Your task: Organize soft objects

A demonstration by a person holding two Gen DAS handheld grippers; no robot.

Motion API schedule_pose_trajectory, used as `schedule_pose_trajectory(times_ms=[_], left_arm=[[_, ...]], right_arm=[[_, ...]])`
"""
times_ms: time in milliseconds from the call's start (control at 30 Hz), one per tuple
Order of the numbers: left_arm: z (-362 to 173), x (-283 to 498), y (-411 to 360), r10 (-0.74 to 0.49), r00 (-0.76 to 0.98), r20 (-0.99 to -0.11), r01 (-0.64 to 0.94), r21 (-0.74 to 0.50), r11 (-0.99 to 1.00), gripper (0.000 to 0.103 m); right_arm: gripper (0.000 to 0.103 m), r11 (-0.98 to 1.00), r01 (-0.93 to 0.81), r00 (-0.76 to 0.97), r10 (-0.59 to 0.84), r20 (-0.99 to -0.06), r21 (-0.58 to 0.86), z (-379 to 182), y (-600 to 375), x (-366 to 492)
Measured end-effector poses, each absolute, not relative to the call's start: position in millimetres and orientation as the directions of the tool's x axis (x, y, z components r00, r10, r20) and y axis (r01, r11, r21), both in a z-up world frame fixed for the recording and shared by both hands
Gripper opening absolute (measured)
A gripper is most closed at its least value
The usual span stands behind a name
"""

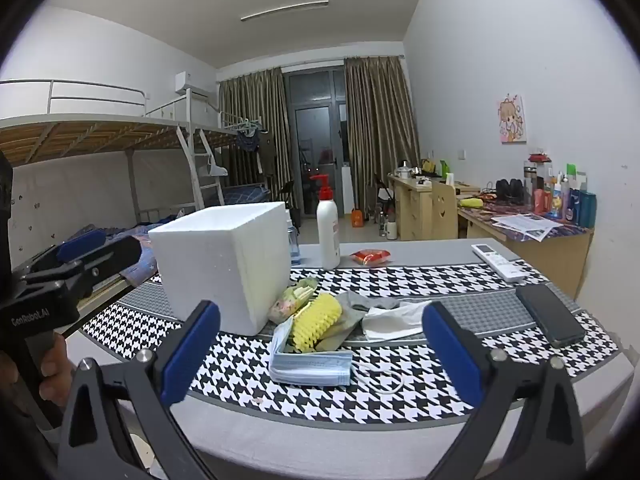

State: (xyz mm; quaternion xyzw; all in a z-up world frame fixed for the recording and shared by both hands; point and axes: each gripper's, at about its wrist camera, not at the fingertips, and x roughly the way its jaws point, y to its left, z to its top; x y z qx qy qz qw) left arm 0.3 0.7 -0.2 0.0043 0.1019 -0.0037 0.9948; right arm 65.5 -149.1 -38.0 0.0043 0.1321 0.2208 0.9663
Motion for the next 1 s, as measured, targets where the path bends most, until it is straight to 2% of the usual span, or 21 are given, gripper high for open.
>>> schedule_pose_trajectory(times_ms=[1000], left_arm=[[-6.3,1.4,0.3,-0.015,0.975,-0.224,0.014,-0.004,1.000,0.102]], right_arm=[[0.102,0.902,-0.429,0.872,0.426,-0.241,0.046,-34.5,-148.0,63.7]])
